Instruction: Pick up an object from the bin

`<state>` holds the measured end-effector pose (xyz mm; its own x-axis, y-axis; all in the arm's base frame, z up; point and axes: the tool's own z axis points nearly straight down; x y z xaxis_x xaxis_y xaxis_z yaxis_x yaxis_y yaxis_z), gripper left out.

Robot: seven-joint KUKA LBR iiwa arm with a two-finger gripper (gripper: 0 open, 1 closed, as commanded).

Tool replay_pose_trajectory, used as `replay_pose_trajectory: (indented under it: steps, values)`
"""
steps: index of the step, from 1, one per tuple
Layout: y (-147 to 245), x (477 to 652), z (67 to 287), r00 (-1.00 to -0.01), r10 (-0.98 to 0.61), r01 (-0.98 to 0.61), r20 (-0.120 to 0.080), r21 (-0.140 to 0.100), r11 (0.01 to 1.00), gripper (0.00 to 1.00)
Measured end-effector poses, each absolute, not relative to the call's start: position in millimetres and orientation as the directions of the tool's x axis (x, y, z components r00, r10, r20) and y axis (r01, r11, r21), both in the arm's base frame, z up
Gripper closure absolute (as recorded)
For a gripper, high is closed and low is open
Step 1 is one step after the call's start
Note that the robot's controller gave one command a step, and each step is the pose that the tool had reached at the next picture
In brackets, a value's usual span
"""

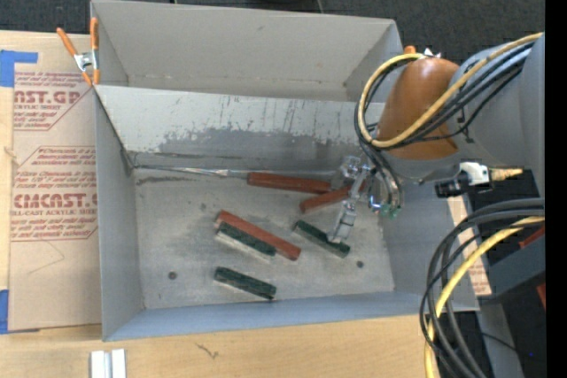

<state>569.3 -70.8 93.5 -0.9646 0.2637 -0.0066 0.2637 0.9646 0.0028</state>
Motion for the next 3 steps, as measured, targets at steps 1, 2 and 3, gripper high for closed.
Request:
replay_pose_trajectory:
  steps: [1,2,3]
  values:
    - [55.0,520.6,71.5,-0.957,0.289,0.289,-0.005,0.004,0.957,1.00]
    - [52.8,520.8,71.4,-0.956,0.292,0.292,-0.002,0.003,0.956,1.00]
    - [52.6,519.7,75.3,-0.957,0.291,0.291,0.001,0.001,0.957,1.00]
